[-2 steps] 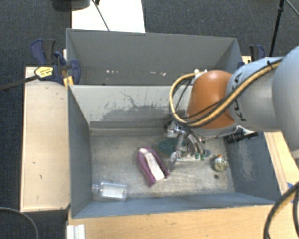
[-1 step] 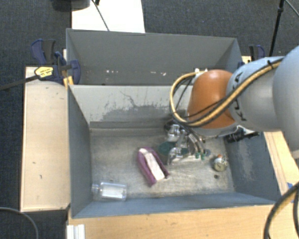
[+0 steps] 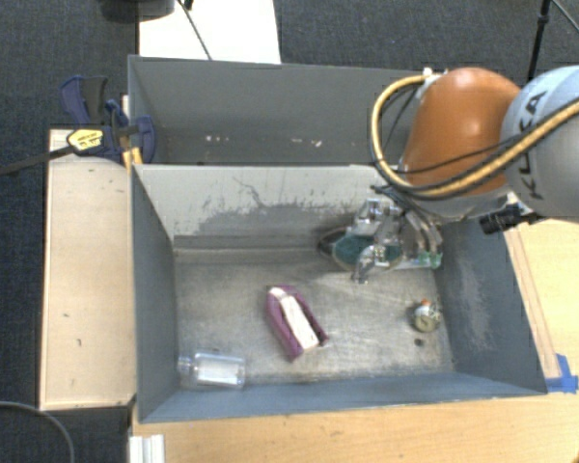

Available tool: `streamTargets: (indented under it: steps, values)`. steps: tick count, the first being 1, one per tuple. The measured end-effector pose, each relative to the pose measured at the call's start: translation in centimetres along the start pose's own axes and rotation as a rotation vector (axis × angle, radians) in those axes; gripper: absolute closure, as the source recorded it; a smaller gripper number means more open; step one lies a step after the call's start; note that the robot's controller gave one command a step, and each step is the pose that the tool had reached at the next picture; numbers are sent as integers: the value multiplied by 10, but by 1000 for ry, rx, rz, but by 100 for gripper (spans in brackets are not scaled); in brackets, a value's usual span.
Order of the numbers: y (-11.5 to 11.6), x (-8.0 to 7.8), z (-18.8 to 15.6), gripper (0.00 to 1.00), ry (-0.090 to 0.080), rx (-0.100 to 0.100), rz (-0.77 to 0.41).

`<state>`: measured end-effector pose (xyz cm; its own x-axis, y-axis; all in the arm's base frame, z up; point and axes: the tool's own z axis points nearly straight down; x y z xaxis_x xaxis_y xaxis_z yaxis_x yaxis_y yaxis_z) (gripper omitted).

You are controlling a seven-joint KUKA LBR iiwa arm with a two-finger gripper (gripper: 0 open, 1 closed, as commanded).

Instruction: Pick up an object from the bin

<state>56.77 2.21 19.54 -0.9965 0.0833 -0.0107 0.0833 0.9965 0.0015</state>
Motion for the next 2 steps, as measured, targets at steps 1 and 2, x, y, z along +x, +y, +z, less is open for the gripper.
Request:
streamTargets:
  steps: [1,2]
  values:
    - [-3,9,-32,100,4,0,23]
    - [-3,10,-30,100,8,1,23]
